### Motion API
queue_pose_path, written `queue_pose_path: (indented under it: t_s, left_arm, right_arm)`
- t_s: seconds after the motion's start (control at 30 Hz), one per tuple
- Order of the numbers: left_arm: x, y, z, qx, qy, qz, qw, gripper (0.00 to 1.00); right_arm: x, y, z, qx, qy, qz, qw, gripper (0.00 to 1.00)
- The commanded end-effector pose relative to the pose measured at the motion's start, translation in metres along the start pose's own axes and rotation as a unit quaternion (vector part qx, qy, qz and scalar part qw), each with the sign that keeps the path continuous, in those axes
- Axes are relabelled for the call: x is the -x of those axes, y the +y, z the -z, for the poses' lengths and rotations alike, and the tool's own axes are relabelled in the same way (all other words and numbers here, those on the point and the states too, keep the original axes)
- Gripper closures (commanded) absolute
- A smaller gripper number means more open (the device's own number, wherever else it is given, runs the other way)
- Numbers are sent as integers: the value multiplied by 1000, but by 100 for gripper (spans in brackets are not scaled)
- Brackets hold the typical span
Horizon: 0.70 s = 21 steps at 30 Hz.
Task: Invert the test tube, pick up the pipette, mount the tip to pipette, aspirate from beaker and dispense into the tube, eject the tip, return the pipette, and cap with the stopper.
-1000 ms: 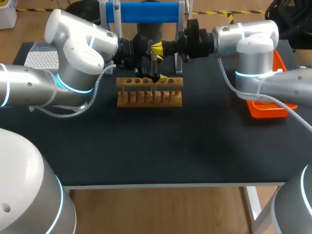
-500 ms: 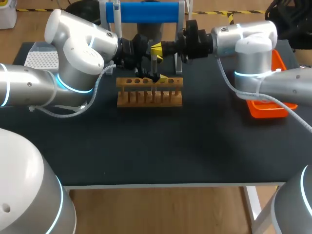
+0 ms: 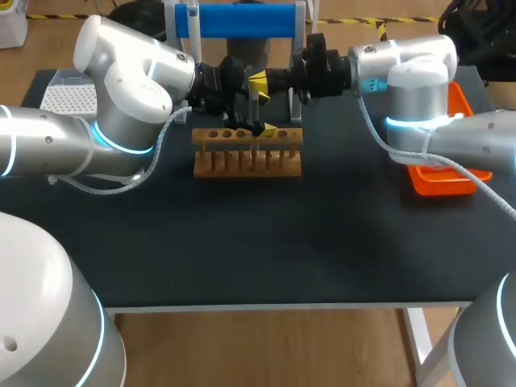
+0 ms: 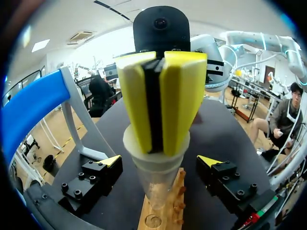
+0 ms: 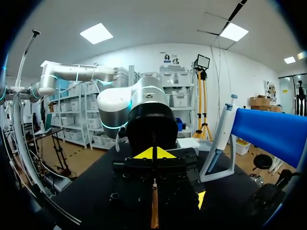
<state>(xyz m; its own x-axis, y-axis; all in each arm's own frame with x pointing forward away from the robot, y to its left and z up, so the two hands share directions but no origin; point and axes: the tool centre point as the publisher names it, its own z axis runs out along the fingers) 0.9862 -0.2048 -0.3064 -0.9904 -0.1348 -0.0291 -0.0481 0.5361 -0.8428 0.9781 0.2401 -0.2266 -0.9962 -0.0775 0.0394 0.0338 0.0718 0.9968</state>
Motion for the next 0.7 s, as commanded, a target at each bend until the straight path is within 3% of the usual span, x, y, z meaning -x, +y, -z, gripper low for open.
queue_pose_path:
  t_s: [0.03, 0.37, 0.4, 0.43, 0.47, 0.5, 0.7]
  left_arm:
    - [0, 0, -1, 0, 0, 0, 1000, 0]
    - [0, 0, -1, 0, 0, 0, 1000, 0]
    - [0, 0, -1, 0, 0, 0, 1000, 0]
    - [0, 0, -1, 0, 0, 0, 1000, 0]
    - [0, 0, -1, 0, 0, 0, 1000, 0]
    - [0, 0, -1, 0, 0, 0, 1000, 0]
    - [0, 0, -1, 0, 0, 0, 1000, 0]
  right_arm:
    - [4, -4, 0, 2, 0, 4, 1000, 100]
    - [5, 19, 11, 8, -12, 26, 1000, 100]
    - [5, 22, 14, 7, -15, 29, 999, 96]
    - [4, 24, 16, 6, -18, 32, 999, 80]
    - [4, 26, 19, 3, -22, 35, 999, 54]
    - [4, 27, 21, 2, -25, 37, 999, 2]
    - [1, 32, 42, -16, -47, 50, 998, 0]
